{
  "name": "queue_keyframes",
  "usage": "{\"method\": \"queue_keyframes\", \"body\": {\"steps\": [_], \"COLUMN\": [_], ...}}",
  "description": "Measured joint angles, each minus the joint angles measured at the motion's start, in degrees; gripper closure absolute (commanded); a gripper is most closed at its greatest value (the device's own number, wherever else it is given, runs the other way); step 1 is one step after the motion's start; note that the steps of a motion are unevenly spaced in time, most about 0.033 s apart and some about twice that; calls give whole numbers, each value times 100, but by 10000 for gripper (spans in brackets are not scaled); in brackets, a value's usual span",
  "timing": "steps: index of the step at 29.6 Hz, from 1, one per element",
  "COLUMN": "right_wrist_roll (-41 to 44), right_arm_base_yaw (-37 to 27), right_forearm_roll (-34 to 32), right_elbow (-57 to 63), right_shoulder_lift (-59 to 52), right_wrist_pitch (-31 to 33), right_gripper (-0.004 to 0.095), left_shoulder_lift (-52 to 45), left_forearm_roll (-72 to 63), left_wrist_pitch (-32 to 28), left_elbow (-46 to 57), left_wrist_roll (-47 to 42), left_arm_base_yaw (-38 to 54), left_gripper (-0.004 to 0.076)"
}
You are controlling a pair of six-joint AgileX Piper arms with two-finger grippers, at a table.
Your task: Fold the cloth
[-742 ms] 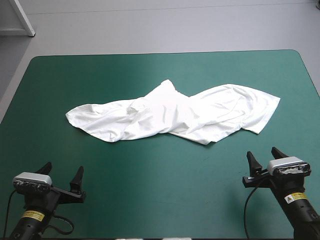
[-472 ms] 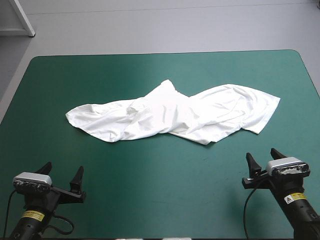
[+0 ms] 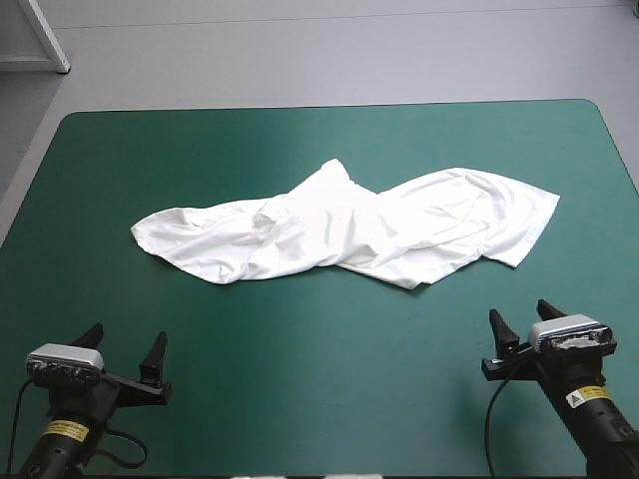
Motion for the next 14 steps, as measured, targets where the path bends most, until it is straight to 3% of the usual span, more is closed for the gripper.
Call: {"method": "queue_keyframes", "body": {"steps": [7,14], "right_wrist_roll": [0,591], "right_arm_base_yaw": [0,0], "right_forearm_roll": [-142,-623], "right_elbow": [-703,-2185], "right_shoulder_lift": [47,710], "right_wrist_pitch": [811,2055], "right_gripper": [260,260], "left_shoulder_lift": [214,1842], "left_forearm_roll": [-196,-217], "left_wrist_pitch": [206,553], "left_elbow": [-347,-1718], "left_wrist_roll": [-113,-205], "left_arm_base_yaw": [0,0], "left_gripper": [140,147]}}
